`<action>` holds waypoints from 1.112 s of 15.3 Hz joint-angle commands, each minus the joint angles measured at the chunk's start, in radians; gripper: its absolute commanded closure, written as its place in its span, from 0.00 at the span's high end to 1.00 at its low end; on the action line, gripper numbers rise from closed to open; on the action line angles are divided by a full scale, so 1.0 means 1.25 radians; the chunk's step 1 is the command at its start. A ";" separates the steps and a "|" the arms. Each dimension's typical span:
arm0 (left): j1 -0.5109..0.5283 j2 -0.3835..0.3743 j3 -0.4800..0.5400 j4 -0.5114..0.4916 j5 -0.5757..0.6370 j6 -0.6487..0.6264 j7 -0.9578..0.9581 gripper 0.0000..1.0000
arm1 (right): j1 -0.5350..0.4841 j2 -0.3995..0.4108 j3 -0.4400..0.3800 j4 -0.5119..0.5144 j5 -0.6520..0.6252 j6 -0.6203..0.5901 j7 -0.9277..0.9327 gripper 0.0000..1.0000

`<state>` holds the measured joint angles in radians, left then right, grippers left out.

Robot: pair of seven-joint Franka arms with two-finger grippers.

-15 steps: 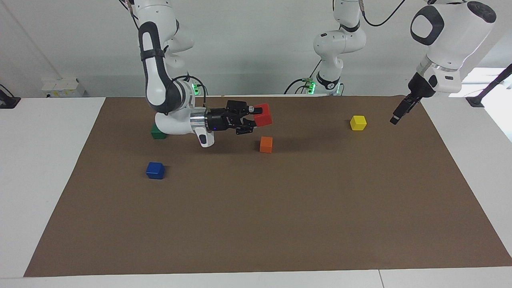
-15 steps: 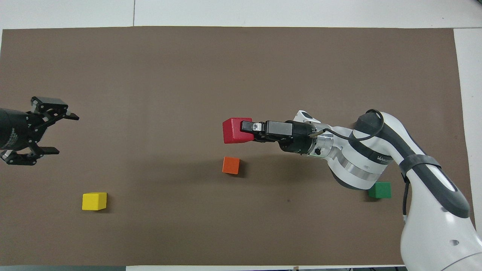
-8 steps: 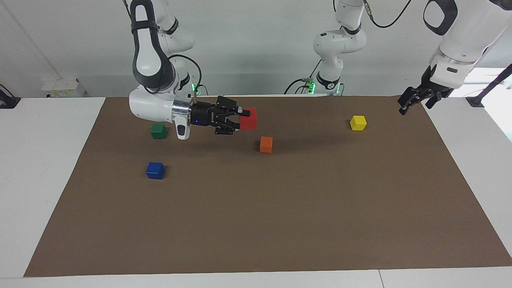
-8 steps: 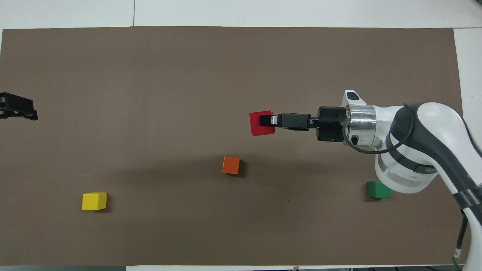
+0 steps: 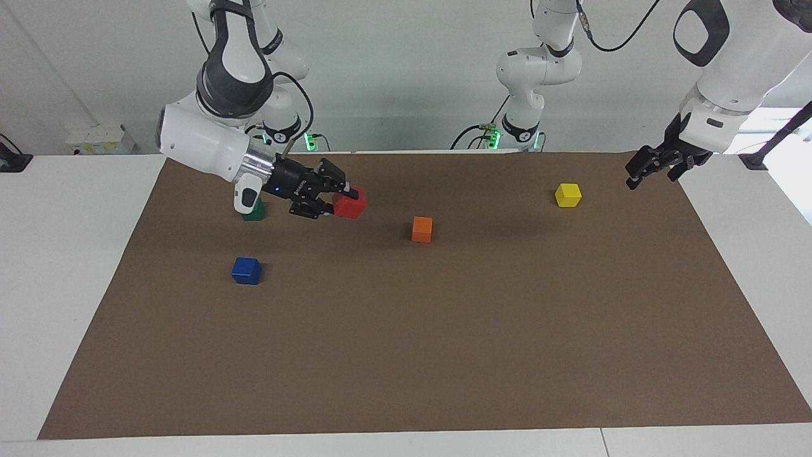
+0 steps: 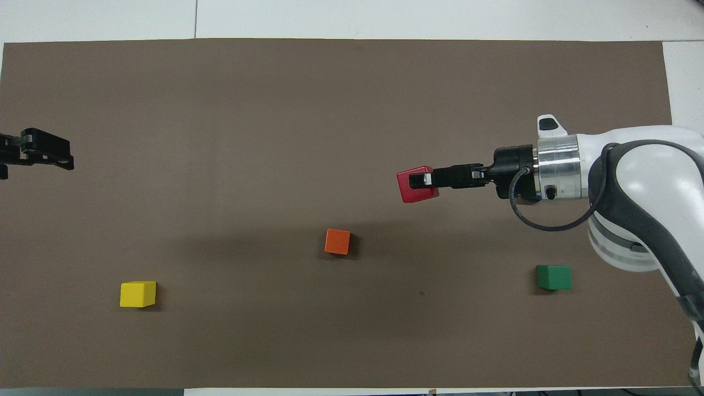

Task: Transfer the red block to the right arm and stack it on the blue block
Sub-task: 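Carry the red cube with the right gripper over the blue cube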

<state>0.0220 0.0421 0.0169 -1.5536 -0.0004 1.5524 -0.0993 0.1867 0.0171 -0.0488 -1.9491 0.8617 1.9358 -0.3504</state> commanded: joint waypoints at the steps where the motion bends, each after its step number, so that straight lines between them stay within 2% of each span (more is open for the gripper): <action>1: 0.004 -0.032 0.002 -0.046 -0.019 -0.007 0.006 1.00 | -0.005 -0.009 0.010 0.050 -0.202 -0.004 0.118 0.00; 6: -0.003 -0.055 0.002 -0.048 -0.008 -0.002 0.019 1.00 | -0.006 -0.008 0.012 0.041 -0.512 -0.011 0.251 0.00; 9: -0.005 -0.056 0.001 -0.037 -0.008 -0.005 0.057 1.00 | -0.008 -0.008 0.012 0.017 -0.634 -0.020 0.301 0.00; 13: -0.027 -0.053 -0.006 -0.033 -0.007 0.012 0.083 1.00 | -0.050 -0.004 0.012 -0.044 -0.742 0.026 0.327 0.00; 17: -0.029 -0.056 -0.007 -0.037 -0.006 0.011 0.087 1.00 | -0.092 -0.004 0.013 -0.121 -0.747 0.129 0.328 0.00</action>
<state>-0.0043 -0.0114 -0.0021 -1.5802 -0.0044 1.5540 -0.0122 0.0982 0.0263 -0.0469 -2.0438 -0.0477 2.0345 0.0361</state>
